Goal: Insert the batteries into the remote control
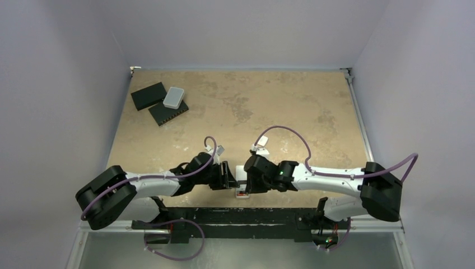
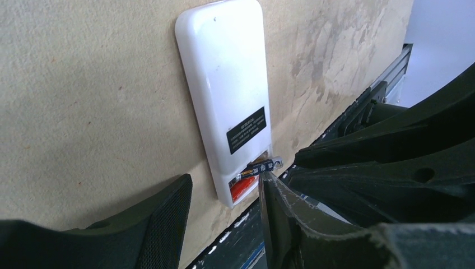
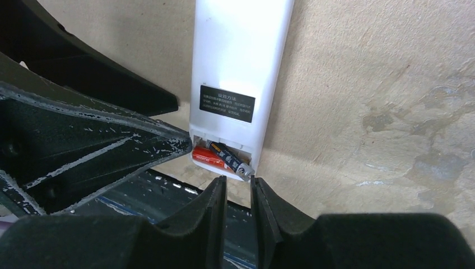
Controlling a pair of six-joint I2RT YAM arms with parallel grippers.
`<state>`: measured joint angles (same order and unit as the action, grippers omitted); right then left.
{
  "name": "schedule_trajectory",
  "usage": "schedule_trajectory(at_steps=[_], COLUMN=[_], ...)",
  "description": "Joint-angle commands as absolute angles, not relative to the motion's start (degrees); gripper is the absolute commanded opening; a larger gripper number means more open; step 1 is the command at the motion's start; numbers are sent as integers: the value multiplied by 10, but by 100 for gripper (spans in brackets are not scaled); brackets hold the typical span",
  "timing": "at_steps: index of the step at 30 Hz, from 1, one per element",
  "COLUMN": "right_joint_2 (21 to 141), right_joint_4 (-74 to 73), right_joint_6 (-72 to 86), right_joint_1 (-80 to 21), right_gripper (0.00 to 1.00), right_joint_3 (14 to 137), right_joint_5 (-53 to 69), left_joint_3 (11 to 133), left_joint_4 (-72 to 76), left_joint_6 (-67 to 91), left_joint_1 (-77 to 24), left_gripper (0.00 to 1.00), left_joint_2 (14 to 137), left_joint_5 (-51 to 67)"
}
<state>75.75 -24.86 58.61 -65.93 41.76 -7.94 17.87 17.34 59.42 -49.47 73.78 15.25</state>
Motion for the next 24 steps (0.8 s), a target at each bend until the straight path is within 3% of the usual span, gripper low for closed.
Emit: schedule_trajectory(at_steps=[1, 24], right_joint_2=[756, 772], right_joint_4=[-250, -252], right_joint_6=[604, 604], right_joint_1=[-657, -657], right_gripper=[30, 27], right_joint_3=[416, 417], right_joint_5=[-85, -92], left_joint_3=[164, 156], left_joint_4=[161, 223], left_joint_6=[589, 624], left_joint_1=[-492, -525], left_gripper=[47, 48], left_joint_2=[717, 753], left_joint_5=[160, 176])
